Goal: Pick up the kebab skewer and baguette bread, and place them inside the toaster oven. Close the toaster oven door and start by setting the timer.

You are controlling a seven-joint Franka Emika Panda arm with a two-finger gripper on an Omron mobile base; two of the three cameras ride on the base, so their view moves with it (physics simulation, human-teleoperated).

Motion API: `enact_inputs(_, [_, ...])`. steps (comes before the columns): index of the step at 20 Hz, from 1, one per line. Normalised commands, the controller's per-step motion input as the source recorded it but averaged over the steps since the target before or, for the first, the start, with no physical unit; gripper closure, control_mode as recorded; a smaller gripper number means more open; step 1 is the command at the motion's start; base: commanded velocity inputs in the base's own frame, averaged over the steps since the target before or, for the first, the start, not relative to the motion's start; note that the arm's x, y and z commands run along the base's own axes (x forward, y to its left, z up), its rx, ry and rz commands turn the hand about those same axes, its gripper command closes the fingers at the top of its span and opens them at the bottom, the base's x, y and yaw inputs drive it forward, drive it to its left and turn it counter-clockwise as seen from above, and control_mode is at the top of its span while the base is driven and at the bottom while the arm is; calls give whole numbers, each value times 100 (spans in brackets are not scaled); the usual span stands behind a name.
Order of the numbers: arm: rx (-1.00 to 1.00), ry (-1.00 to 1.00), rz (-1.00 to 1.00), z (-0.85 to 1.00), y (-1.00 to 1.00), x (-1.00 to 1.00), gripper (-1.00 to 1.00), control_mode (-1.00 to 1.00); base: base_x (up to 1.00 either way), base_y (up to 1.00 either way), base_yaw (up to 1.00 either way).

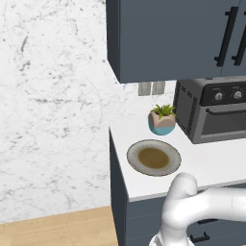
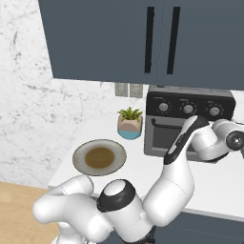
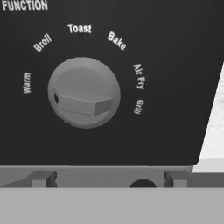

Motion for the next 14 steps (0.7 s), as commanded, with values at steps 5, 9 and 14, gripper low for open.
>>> enact_inputs(5, [0, 0, -2, 43, 0, -40, -100, -100, 0, 0, 0])
enact_inputs(9, [0, 0, -2, 46, 0, -51, -100, -100, 0, 0, 0])
enact_inputs(14, [0, -3, -1, 21, 23, -54, -100, -100, 0, 0, 0])
